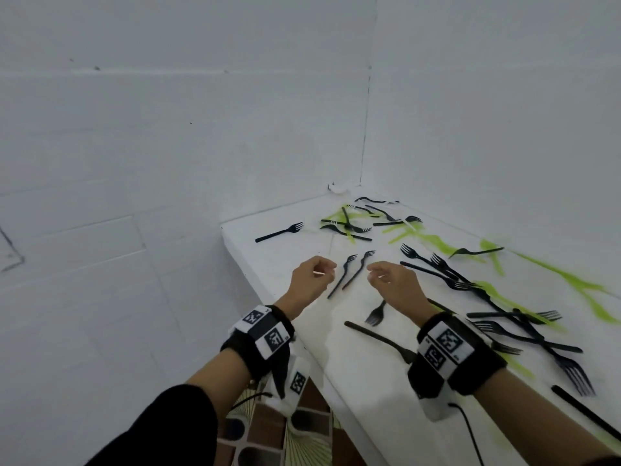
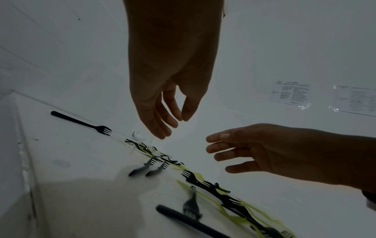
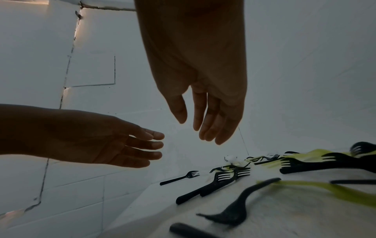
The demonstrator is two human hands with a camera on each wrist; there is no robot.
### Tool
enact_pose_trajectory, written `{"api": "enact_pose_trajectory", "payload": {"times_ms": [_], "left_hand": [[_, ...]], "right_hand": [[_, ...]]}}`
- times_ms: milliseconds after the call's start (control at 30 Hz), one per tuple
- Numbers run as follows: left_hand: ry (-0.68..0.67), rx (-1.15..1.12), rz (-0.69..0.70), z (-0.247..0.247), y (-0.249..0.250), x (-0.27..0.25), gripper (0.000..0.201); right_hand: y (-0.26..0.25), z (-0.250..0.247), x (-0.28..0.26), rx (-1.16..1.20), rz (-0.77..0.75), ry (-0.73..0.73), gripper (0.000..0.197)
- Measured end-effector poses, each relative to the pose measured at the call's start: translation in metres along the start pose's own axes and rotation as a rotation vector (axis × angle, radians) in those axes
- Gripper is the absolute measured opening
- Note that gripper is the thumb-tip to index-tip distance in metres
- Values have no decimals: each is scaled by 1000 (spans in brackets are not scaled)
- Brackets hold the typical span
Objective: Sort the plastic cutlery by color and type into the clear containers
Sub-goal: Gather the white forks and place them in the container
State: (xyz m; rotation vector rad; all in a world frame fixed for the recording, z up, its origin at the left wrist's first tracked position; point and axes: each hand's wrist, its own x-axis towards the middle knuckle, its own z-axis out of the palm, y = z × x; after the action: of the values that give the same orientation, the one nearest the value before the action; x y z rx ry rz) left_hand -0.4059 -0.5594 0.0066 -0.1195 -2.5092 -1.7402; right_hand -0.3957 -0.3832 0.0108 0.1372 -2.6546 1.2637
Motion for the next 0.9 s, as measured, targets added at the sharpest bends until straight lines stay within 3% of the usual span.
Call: {"api": "enact_pose_trajectory", "payload": {"times_ms": [267,567,733,833,900], "left_hand": [[-75,44,-6,-42,-20,114,11],[-160,174,65,-83,-54,231,12],[-338,351,217,-81,-64,305,18],[-550,557,293,-79,-74,347,25],[-663,693,291,-77,-77,356,37]], "right_hand": [[-11,32,95,10,74,20,23],[-8,77,199,-139,166,-68,21],[-2,105,255,-238,264,-61,19],[3,122,281,-304,339,-79,20],[6,126,283,-369,395,-178,27]]}}
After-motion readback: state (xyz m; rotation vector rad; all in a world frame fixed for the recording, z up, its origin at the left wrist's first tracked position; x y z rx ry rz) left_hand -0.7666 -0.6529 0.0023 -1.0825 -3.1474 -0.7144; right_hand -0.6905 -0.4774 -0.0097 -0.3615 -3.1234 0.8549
